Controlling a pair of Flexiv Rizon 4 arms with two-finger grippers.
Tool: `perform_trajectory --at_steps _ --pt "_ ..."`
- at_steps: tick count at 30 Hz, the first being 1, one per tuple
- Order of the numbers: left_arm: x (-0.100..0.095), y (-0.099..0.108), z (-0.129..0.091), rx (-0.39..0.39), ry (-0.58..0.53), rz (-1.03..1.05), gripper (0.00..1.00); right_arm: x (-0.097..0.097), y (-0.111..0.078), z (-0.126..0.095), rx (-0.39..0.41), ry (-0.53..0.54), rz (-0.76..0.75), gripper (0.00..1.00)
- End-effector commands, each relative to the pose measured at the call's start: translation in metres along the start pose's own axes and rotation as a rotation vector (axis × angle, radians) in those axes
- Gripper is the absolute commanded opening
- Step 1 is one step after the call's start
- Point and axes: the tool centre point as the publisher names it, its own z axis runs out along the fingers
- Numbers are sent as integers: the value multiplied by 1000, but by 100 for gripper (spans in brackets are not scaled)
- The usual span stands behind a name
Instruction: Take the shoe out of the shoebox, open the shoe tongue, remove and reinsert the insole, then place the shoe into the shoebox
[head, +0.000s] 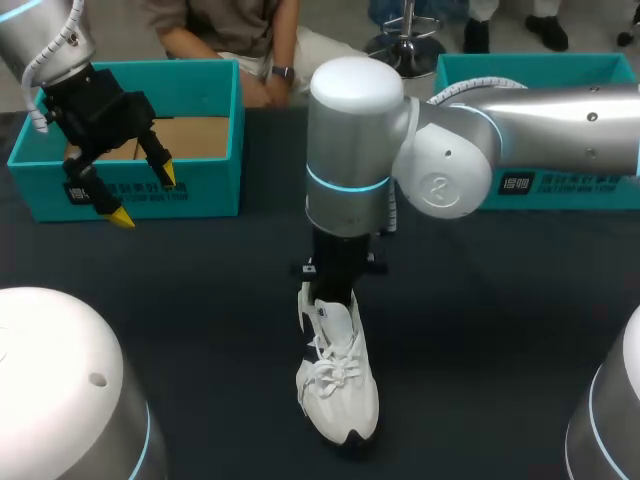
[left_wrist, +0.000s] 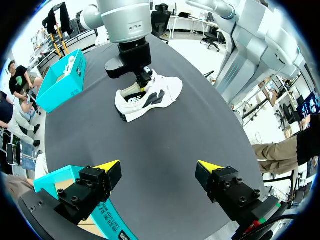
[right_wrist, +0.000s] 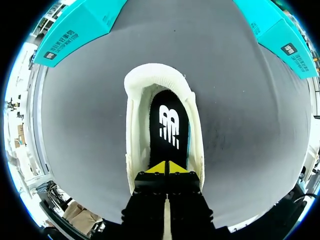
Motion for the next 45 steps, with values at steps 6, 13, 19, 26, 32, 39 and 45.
perform_trajectory --at_steps 6,13,19,26,32,39,45 --pt "0 0 0 -2 1 0 100 0 1 3 8 14 -3 15" --pt "0 0 0 -2 1 0 100 8 8 3 16 15 -27 36" --pt "0 0 0 -2 1 0 100 11 11 3 18 20 -40 34" --pt "0 0 0 -2 1 0 100 11 16 5 27 21 -52 33" --pt "0 0 0 -2 1 0 100 10 19 7 39 23 -50 40" --pt "0 0 0 -2 1 0 100 10 21 7 42 26 -50 46" --pt "0 0 0 -2 1 0 100 10 20 11 53 31 -47 62"
